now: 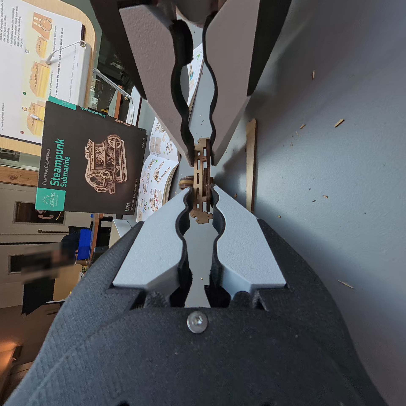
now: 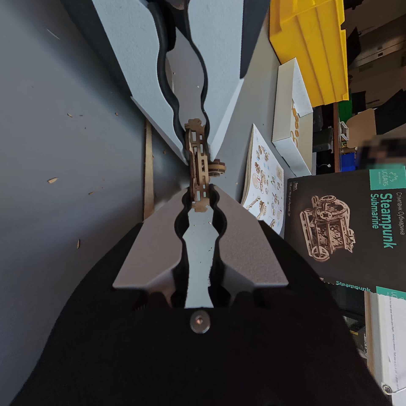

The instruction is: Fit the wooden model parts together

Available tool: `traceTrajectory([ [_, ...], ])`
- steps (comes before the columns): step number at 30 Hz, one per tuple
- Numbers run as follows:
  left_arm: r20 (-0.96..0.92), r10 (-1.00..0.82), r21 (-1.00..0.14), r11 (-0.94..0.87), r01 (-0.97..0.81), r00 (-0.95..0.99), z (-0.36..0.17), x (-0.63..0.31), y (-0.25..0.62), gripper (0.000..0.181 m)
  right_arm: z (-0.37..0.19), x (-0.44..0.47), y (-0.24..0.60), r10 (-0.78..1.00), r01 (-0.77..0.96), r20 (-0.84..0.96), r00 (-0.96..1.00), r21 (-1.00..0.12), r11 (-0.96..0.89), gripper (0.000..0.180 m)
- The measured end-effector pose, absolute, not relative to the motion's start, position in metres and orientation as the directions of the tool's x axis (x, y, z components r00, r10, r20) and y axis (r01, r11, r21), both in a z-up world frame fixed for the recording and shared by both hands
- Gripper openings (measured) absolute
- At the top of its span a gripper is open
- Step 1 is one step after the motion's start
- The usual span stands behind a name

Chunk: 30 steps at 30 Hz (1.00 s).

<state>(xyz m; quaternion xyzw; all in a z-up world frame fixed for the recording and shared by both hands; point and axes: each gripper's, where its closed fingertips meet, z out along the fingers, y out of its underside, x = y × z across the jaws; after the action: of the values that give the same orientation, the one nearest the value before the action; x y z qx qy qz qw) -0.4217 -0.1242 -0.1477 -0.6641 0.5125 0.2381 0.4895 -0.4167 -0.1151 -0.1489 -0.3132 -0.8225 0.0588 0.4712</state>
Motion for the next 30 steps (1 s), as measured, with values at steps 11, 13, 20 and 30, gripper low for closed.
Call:
traceTrajectory([
  [11,-0.864,-0.419,-0.335,0.062,-0.94,0.28,-0.148,-0.4161,-0.1261,0.013,-0.1537,-0.4171,-0.1207,0.539,0.406,0.74,-0.403,-0.383,0.83,0.017],
  [13,-0.867,-0.414,-0.33,0.06,-0.942,0.278,-0.1481,-0.4168,-0.1258,0.013,-0.1529,-0.4174,-0.1206,0.551,0.427,0.733,-0.398,-0.384,0.819,0.016],
  [20,-0.843,-0.431,-0.369,0.027,-0.929,0.322,-0.1475,-0.4195,-0.1259,0.013,-0.148,-0.4195,-0.1215,0.568,0.444,0.75,-0.34,-0.404,0.8,0.014],
  [30,-0.836,-0.426,-0.386,0.013,-0.922,0.344,-0.1465,-0.4218,-0.1254,0.013,-0.1467,-0.4208,-0.1212,0.602,0.47,0.739,-0.301,-0.435,0.768,0.014],
])
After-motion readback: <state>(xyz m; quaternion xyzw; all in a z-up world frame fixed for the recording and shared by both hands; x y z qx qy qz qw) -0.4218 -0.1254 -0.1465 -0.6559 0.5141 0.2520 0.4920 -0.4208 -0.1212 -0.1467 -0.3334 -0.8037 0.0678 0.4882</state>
